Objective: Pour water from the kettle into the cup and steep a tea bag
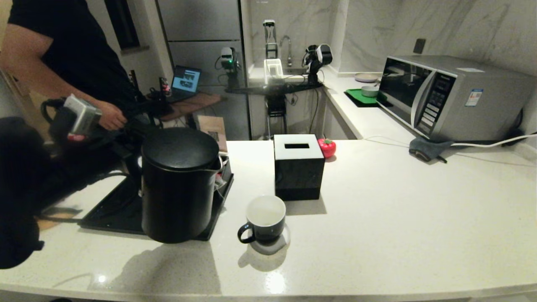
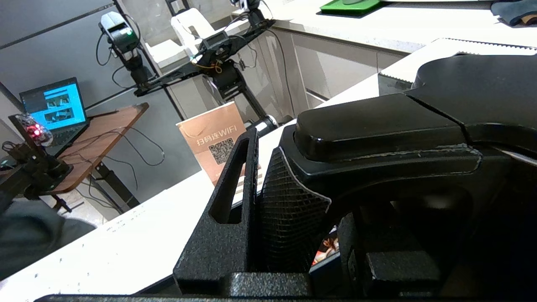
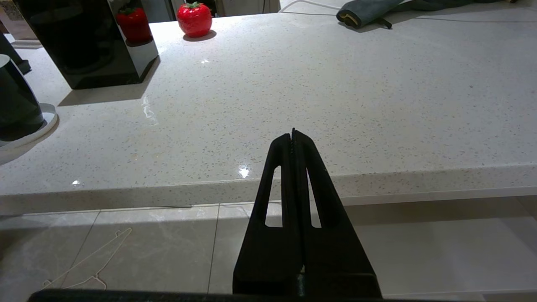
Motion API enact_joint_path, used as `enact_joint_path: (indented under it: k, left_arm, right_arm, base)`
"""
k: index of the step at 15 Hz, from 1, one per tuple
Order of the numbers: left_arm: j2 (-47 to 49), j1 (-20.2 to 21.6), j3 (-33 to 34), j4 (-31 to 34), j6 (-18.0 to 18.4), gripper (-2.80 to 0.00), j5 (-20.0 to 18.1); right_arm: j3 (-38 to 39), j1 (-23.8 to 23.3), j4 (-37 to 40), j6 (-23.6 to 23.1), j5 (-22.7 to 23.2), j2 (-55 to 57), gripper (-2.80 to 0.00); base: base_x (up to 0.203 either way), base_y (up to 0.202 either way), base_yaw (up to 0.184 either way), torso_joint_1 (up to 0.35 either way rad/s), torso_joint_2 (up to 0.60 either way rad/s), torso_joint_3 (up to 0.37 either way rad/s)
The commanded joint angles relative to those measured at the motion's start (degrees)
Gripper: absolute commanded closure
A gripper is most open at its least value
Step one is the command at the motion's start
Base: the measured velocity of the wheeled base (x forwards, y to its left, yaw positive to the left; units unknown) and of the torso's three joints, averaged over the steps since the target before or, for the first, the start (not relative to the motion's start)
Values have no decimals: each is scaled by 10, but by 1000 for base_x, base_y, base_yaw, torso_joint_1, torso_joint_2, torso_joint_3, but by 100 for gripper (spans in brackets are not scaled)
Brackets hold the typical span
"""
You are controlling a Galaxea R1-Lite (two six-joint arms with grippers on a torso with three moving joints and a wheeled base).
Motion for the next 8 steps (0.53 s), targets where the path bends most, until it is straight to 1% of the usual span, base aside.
enact_joint_path:
  k: [1,8]
  left_arm:
    - [7,-1,0,-5,0,0,-2]
    - [8,-4,0,-4,1,0,-1]
  right_arm:
    - [1,0,0,0,0,1,0]
    - [0,0,0,0,0,1,0]
  base:
    - [0,0,0,0,0,0]
    - [0,0,0,0,0,0]
